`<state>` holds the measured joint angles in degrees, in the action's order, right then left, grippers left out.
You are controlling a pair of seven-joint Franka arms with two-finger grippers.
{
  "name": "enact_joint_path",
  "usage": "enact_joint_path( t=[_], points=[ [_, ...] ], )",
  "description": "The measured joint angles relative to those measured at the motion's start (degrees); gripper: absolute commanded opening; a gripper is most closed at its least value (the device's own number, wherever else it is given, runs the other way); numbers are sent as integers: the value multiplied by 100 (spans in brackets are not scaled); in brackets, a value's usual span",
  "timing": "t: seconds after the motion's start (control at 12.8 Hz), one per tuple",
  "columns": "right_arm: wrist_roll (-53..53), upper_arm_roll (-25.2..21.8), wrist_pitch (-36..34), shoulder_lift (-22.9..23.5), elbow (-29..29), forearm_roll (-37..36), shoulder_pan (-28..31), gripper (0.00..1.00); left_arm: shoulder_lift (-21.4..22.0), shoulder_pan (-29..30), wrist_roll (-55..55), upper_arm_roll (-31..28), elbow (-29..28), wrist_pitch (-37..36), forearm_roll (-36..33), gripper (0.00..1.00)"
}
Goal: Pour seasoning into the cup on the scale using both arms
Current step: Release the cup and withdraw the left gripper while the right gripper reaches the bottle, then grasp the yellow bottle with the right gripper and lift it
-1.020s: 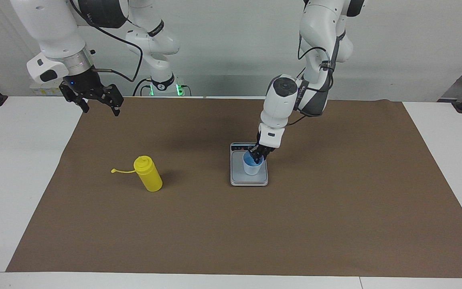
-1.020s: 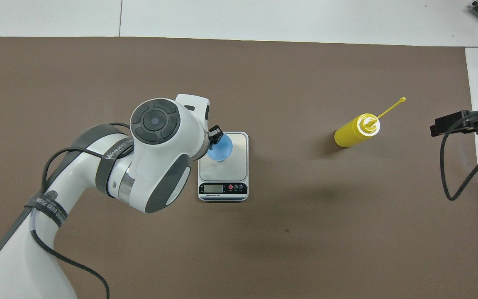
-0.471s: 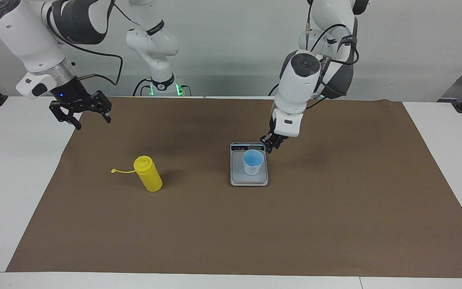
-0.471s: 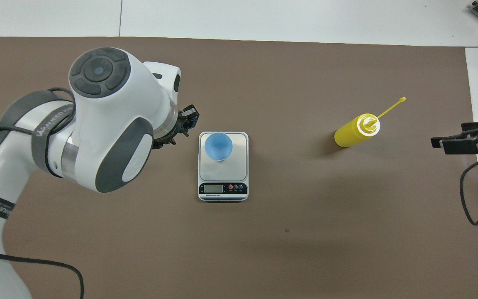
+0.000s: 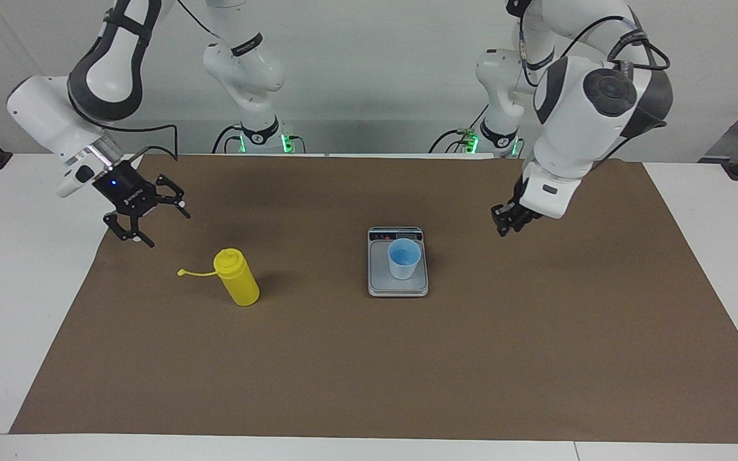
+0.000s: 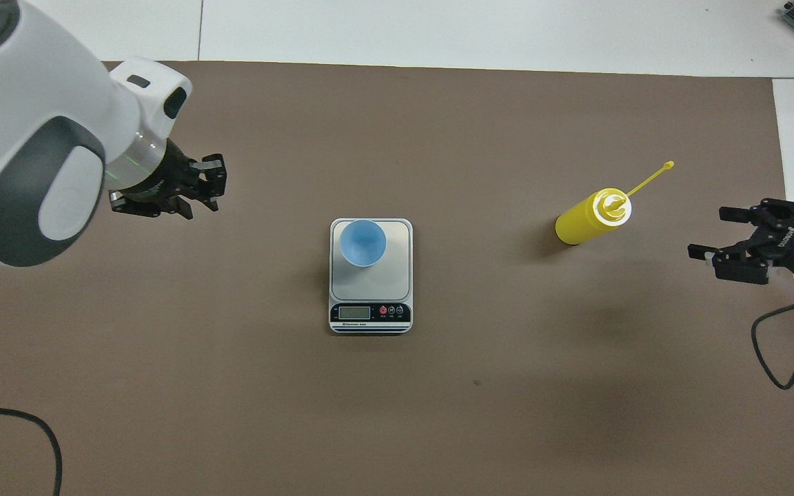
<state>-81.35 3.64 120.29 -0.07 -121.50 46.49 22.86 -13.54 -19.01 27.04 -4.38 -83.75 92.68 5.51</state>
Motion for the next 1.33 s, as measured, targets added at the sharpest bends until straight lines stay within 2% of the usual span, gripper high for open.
enact_joint_path(
  t=[0.31, 0.55, 0.78, 0.94, 1.1, 1.18, 1.25, 1.33],
  points=[
    [-1522, 10, 178, 605, -144, 1377, -5, 100, 44, 553, -1595, -52, 153, -246, -355, 37],
    [-2448, 38, 217, 938, -259, 2199, -84, 100, 317, 746, -2492, -56, 178, -273, -557, 39],
    [-2970, 44, 226, 1220, -289, 2611, -291, 100, 521, 938, -2839, -61, 31, -293, -560, 45],
    [-3074, 45, 246, 1288, -289, 2793, -471, 100, 634, 939, -2845, -42, -265, -177, -560, 50],
    [-3324, 45, 264, 1372, -294, 3152, -579, 100, 853, 946, -2845, -39, -717, 154, -561, 64],
    [-3410, 46, 342, 1430, -294, 3299, -622, 100, 967, 962, -2845, -44, -920, 300, -561, 76],
    [-3450, 44, 419, 1483, -294, 3463, -670, 100, 1060, 972, -2845, -51, -1059, 391, -561, 93],
    [-3481, 46, 454, 1520, -295, 3648, -734, 100, 1117, 973, -2845, -51, -1123, 448, -561, 100]
  ],
)
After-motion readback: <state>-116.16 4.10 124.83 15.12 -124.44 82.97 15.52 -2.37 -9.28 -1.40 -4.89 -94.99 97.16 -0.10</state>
